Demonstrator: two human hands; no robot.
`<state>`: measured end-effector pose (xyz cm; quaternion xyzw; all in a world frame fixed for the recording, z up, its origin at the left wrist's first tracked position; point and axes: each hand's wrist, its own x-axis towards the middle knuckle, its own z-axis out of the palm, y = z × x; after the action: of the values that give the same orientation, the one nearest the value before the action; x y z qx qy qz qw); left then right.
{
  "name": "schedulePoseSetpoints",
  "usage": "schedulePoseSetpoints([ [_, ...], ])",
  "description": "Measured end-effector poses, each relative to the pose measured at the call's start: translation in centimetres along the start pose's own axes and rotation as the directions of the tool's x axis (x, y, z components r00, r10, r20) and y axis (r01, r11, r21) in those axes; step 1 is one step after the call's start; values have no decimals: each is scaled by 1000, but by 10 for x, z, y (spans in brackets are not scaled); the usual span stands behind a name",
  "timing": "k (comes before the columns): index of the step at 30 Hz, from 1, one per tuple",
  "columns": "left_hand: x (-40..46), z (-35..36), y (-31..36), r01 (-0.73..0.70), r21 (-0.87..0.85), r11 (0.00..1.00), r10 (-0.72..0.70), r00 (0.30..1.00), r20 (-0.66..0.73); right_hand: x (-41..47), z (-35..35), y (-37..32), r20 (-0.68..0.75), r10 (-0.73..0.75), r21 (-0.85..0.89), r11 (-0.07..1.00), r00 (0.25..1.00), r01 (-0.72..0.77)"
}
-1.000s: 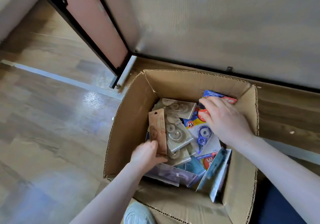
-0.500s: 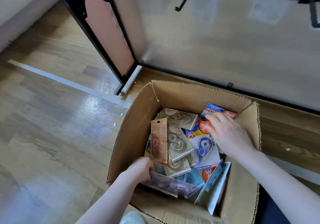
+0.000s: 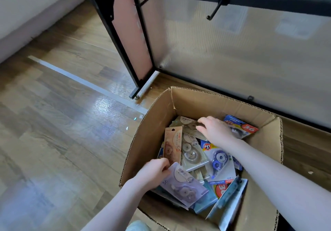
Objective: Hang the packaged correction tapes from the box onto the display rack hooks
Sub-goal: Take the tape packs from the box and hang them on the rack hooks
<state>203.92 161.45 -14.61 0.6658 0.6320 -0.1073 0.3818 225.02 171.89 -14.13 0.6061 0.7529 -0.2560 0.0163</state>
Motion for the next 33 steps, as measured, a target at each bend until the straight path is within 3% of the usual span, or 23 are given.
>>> schedulePoseSetpoints([
  [8, -6, -4, 4, -85, 0, 996, 85, 996, -23, 44, 35, -35, 79, -53, 67, 997, 995, 48],
  [11, -7, -5, 4, -102, 35, 994, 104, 993, -63, 49, 52, -41, 134, -46, 20, 999, 990, 44],
  [14, -5, -4, 1, -110, 82, 991, 118, 988, -96, 53, 64, -44, 102, -20, 15, 1000, 995, 18],
  [19, -3, -3, -2, -83, 39, 996, 86, 994, -64, 60, 59, -47, 88, 91, 244, 964, 992, -110],
  [23, -4, -3, -4, -43, -71, 997, 39, 998, -58, 56, 49, -39, 135, 91, 394, 909, 987, -138],
  [27, -5, -8, -2, -64, -98, 993, 56, 994, -89, 51, 35, -23, 25, 72, 536, 841, 997, -74],
  [33, 2, -45, 9, -96, 26, 995, 99, 978, -181, 28, -9, -9, -187, 162, 608, 794, 969, -15],
])
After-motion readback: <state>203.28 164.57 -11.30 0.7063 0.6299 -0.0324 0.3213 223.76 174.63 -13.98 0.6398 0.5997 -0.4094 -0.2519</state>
